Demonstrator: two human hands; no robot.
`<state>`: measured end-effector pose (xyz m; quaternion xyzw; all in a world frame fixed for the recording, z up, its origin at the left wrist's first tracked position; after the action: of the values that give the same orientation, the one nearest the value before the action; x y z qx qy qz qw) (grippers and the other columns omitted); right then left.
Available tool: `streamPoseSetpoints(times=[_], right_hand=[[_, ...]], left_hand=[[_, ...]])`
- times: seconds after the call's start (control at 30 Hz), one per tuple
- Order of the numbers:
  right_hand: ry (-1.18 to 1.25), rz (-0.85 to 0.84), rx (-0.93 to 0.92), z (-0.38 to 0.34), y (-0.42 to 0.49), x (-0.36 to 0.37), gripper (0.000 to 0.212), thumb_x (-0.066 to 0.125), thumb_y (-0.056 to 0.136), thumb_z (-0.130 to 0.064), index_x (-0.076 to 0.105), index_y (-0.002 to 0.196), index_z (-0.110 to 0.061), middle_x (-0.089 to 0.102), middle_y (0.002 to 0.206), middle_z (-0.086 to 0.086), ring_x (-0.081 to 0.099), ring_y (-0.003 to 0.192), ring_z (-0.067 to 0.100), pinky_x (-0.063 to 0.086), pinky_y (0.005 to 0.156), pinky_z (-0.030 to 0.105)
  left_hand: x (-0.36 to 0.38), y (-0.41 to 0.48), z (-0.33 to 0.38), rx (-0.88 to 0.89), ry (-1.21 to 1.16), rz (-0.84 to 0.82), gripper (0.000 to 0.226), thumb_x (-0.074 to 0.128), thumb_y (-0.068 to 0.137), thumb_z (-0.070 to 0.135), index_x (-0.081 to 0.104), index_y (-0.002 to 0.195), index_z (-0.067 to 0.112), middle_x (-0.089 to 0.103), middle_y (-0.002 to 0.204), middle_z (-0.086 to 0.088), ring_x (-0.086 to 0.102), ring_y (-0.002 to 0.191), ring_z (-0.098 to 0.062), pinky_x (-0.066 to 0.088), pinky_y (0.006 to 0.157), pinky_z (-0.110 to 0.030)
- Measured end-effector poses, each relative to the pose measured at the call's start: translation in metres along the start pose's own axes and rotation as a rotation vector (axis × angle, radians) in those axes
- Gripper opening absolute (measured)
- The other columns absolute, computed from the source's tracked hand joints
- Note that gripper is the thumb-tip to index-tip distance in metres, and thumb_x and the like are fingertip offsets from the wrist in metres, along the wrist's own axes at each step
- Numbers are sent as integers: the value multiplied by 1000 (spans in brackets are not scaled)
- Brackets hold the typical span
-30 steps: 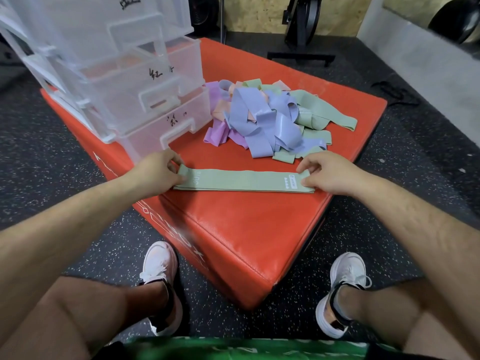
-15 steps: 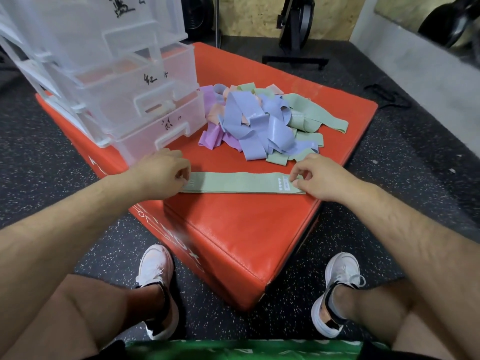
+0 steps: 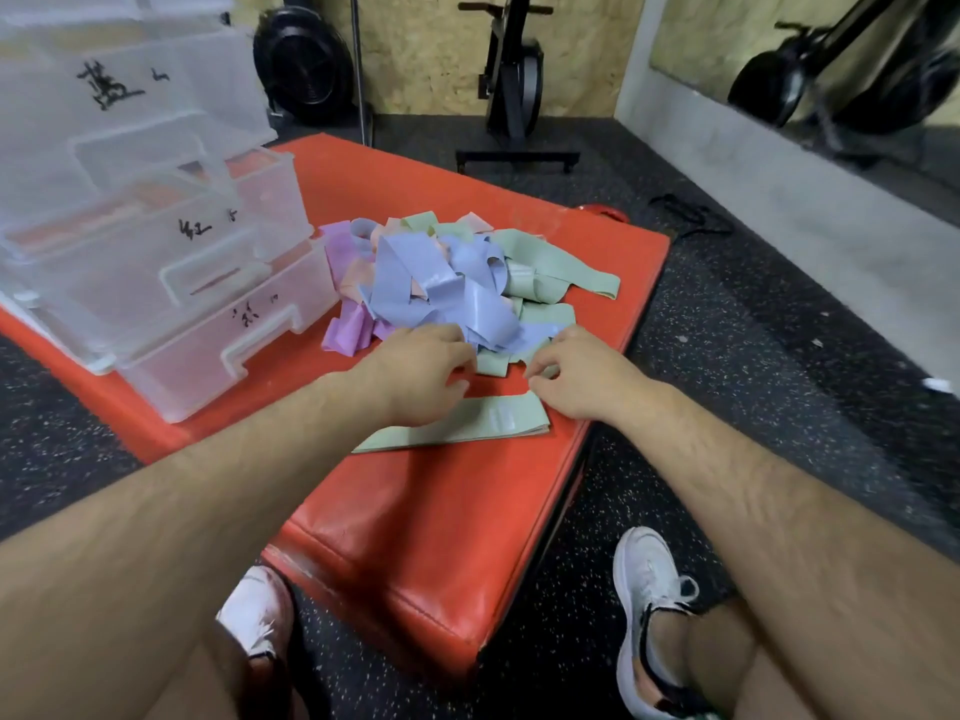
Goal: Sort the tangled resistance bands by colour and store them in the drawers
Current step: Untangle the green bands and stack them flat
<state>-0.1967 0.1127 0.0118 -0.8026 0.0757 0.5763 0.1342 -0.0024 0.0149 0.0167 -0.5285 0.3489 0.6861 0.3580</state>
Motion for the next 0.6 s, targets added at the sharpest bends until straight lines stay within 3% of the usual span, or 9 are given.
streamPoseSetpoints(times=[0.07,0.17,0.33,0.4,0.47,0.53,0.6], right_hand=[[-43,-28,-18,1,3,3,25,57,92,-31,72,109,-21,54,126,8,55,118,24,47,101,41],[-67,34,-60,0,9,-1,22,53,96,-28,62,103,-9,56,117,10,56,108,29,46,93,36],[126,251,-194,-9,19,-23,23,54,97,-15,64,115,-4,57,109,5,54,108,24,40,94,28],[220,294,-222,-19,21,-34,34,53,98,-10,60,131,-4,57,121,4,51,121,22,31,96,14],[337,356,-244,-29,22,-46,42,50,99,-6,54,141,-5,53,137,1,44,134,17,28,103,11],[477,460,-300,-39,22,-61,44,48,98,-1,55,140,-8,53,134,-3,48,131,13,34,106,13],[663,510,-329,-48,21,-76,47,47,97,2,53,142,-10,53,134,-2,55,125,12,40,104,15]], left_hand=[[2,11,5,-5,39,-36,26,53,92,31,66,114,27,56,115,6,50,109,-18,36,85,-32],[3,22,6,-34,42,-38,30,52,93,34,62,121,28,54,120,7,50,114,-19,31,82,-31],[-8,30,4,-132,-102,89,34,56,93,36,60,124,23,55,120,3,57,111,-21,46,91,-37],[-16,32,6,-167,-207,156,38,59,93,35,58,127,18,55,123,0,56,113,-22,47,94,-40],[-26,34,9,-201,-286,227,44,61,94,37,54,132,15,52,131,-2,52,119,-19,42,97,-30],[-35,35,9,-227,-323,281,57,62,93,45,48,139,16,48,141,1,47,126,-14,34,94,-19],[-41,34,7,-242,-380,327,64,66,89,49,47,142,19,45,145,4,44,131,-11,36,100,-21]])
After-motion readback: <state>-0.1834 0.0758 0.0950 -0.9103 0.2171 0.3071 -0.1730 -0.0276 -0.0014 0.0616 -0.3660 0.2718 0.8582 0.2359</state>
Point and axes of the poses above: each hand's wrist, its own y-axis towards the middle knuckle, its own x-axis out of the palm, z = x × y, the point moved 2 cm from there along y, towards the middle knuckle
